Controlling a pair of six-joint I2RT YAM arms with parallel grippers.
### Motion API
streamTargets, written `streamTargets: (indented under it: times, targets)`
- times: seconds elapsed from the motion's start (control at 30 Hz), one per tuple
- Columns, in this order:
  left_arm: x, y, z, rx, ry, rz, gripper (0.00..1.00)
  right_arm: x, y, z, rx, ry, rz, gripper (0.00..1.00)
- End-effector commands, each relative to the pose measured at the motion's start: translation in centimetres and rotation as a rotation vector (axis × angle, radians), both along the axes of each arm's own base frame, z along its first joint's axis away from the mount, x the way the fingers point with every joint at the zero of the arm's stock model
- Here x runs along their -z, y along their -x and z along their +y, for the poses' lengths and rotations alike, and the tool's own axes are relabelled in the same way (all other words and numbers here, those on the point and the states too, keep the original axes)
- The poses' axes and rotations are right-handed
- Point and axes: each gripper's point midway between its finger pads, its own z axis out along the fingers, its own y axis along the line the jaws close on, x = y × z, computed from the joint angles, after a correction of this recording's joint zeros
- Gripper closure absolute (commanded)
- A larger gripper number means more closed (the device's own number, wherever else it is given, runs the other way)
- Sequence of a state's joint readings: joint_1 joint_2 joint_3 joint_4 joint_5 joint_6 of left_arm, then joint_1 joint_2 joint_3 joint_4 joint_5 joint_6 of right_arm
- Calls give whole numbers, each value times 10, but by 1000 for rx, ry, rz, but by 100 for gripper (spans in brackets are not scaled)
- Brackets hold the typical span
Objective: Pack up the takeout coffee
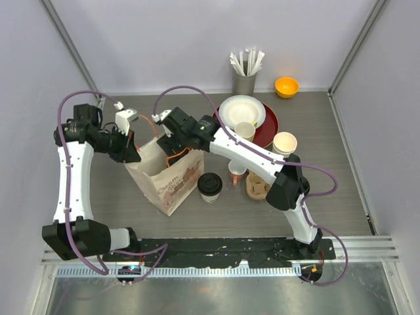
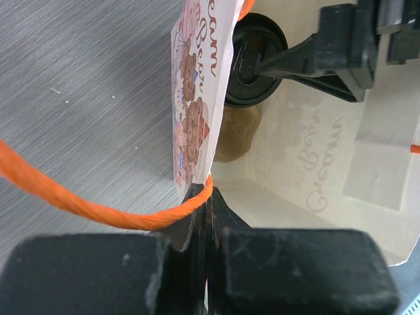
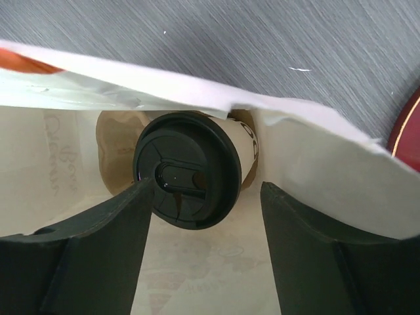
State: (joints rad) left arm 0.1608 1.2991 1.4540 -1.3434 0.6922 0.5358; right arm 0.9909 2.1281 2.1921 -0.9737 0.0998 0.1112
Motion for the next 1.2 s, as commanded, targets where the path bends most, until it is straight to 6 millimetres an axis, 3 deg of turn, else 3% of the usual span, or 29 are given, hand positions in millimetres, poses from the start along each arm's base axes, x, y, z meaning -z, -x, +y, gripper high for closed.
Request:
streamTargets:
  times: [0.0, 0.5, 1.17]
  targets:
    - [6, 32, -3, 12, 6, 139, 100, -55, -5, -2, 29, -102, -87, 26]
    - [6, 33, -2, 13, -1, 141, 100, -81, -9, -3, 50, -160, -142, 13]
    - [5, 34, -1, 15, -11, 139, 100, -123, -10, -3, 46, -300, -235, 12]
